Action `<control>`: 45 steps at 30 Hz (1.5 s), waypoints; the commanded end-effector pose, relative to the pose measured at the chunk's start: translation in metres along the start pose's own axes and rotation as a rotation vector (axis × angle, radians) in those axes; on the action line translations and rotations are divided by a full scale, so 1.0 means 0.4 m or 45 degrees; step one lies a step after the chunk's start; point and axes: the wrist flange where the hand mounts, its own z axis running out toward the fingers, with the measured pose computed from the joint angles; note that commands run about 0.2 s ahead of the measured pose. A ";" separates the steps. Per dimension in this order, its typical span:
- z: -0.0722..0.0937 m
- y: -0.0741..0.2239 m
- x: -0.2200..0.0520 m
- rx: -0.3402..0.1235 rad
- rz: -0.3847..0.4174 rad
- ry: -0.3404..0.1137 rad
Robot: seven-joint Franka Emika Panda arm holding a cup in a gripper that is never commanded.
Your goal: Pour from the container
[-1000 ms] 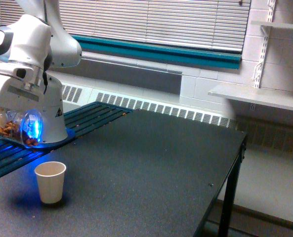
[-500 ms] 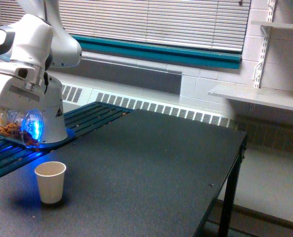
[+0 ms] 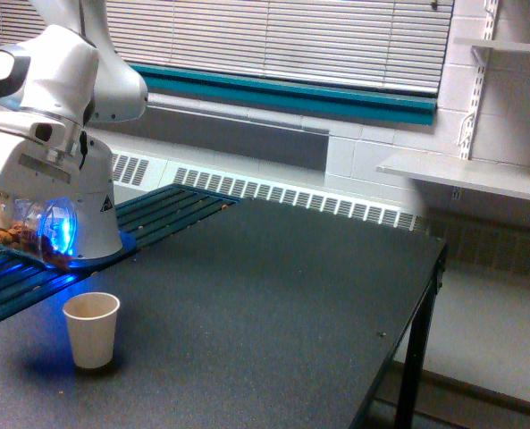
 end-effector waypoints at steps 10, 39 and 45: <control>-0.015 0.006 0.020 -0.041 -0.031 0.005; -0.028 0.001 0.030 -0.083 -0.089 -0.011; -0.029 -0.001 0.028 -0.089 -0.099 -0.020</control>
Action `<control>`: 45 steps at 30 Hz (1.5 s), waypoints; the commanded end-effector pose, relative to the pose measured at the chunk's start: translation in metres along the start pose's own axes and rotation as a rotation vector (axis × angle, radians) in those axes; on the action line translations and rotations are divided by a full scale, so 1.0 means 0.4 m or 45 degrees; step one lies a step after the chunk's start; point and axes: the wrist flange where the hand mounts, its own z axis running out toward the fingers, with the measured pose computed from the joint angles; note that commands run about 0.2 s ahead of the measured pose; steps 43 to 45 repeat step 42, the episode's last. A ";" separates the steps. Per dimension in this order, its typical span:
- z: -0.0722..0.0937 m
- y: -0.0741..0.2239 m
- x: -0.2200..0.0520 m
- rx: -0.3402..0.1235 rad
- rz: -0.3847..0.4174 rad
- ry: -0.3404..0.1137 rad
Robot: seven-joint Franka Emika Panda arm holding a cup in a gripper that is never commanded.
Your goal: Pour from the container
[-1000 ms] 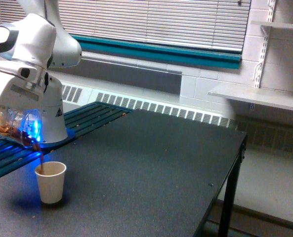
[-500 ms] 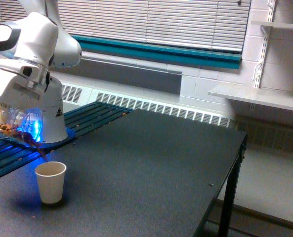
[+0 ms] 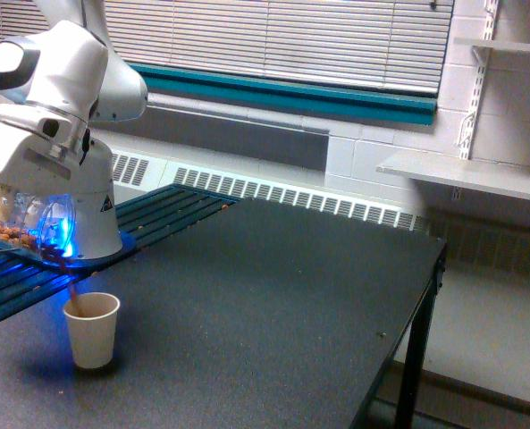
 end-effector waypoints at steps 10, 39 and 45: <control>-0.014 0.004 0.005 -0.037 -0.044 -0.011; -0.037 0.013 0.002 -0.090 -0.070 -0.070; -0.037 0.012 0.001 -0.084 -0.068 -0.076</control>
